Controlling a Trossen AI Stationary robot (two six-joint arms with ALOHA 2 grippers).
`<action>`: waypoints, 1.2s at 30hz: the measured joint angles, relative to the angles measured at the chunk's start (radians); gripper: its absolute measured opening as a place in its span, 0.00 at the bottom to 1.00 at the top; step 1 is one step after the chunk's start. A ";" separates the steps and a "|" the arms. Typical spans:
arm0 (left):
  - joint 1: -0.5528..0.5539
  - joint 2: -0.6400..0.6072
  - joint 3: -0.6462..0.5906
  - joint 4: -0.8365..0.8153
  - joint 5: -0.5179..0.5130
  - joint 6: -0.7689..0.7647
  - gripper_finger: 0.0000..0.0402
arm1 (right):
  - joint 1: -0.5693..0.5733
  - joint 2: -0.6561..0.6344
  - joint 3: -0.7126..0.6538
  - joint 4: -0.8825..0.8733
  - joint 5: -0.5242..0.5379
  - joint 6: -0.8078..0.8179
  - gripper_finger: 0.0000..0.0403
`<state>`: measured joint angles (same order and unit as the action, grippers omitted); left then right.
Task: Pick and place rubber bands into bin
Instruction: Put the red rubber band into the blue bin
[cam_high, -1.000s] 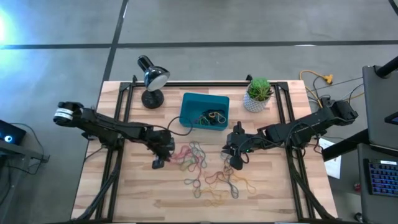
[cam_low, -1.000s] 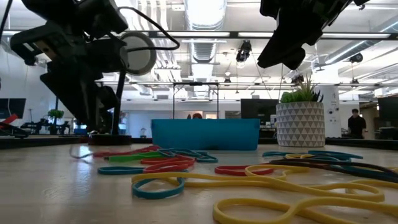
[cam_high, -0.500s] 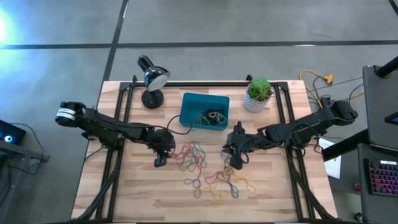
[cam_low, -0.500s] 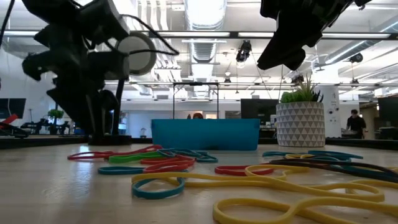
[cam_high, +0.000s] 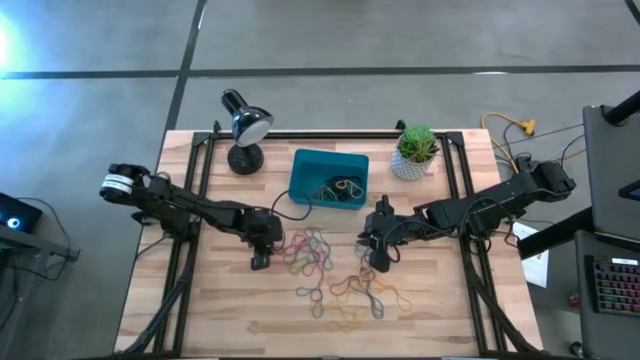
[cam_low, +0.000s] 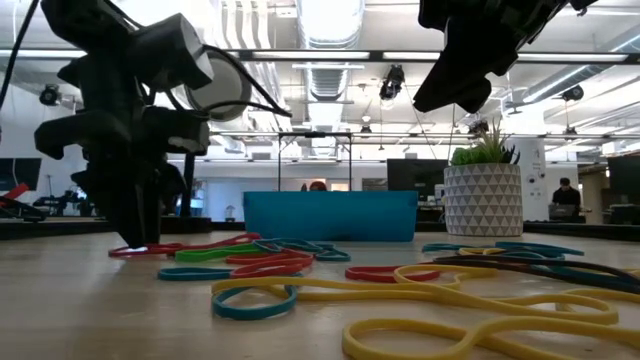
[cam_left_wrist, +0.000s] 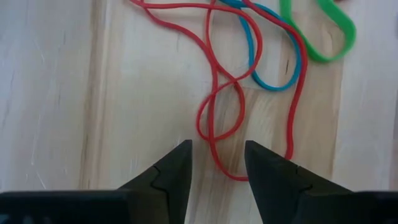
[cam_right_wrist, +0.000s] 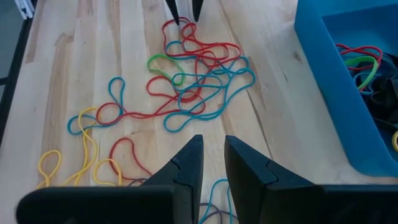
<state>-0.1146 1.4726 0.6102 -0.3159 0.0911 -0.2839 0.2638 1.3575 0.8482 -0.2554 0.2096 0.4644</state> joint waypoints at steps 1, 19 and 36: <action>0.000 0.001 0.000 -0.003 -0.008 -0.003 0.31 | 0.000 0.000 0.000 0.000 0.000 0.000 0.14; 0.000 -0.038 -0.002 -0.024 -0.062 -0.029 0.00 | 0.000 0.000 -0.002 0.000 0.003 0.000 0.14; 0.002 -0.374 0.136 -0.152 -0.178 -0.003 0.00 | 0.000 0.000 -0.007 -0.002 0.003 -0.004 0.14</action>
<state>-0.1131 1.0981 0.7459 -0.4675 -0.0872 -0.2864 0.2638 1.3571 0.8410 -0.2571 0.2123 0.4606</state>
